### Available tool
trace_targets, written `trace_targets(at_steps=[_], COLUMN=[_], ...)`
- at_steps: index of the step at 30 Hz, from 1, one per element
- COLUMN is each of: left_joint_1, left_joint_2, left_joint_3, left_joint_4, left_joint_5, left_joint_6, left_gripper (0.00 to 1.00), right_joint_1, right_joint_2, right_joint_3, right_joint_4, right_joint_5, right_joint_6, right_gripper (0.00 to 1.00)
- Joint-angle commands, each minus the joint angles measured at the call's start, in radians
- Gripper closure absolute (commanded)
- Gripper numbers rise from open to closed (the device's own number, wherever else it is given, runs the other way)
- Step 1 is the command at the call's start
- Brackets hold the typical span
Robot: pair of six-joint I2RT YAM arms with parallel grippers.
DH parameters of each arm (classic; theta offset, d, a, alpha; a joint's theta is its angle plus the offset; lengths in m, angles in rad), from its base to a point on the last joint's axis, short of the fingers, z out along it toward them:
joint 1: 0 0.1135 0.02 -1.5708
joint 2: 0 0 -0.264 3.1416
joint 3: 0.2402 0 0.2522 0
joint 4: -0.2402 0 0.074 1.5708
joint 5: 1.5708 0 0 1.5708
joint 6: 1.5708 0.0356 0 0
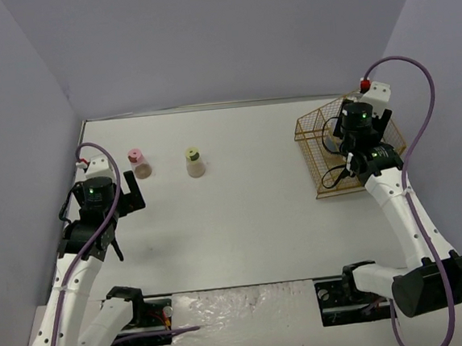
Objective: Organize the condiment bottles
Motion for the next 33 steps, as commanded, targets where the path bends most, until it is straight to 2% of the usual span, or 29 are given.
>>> trace_targets(at_steps=[1,11,14,21,23,29,33], left_joint_1=[0.01,0.01,0.01,0.01,0.01,0.01,0.01], left_joint_2=[0.003,0.006,0.006,0.013,0.014,0.018,0.024], left_joint_3=[0.018,0.015,0.015,0.016,0.017,0.016,0.017], left_joint_4=[0.045,0.044,0.044,0.045,0.044,0.043,0.042], left_joint_5=[0.016,0.022,0.023,0.029,0.029,0.031,0.033], left_joint_6=[0.003,0.003,0.002,0.002,0.003,0.002,0.003], left_gripper=[0.03,0.03,0.03,0.03,0.03,0.03,0.03], right_joint_1=[-0.044,-0.109,-0.111,-0.119,-0.119,-0.12,-0.118], right_joint_2=[-0.012,0.075,0.097,0.151,0.155,0.137,0.105], right_joint_3=[0.016,-0.102,-0.129,-0.147,-0.145,-0.144,-0.136], right_joint_4=[0.091,0.131,0.149,0.161,0.161,0.16,0.152], right_joint_5=[0.002,-0.093,-0.102,-0.125,-0.127,-0.142,-0.159], right_joint_6=[0.044,0.099,0.107,0.115,0.116,0.114,0.106], right_gripper=[0.95,0.94,0.9,0.51,0.45,0.19,0.12])
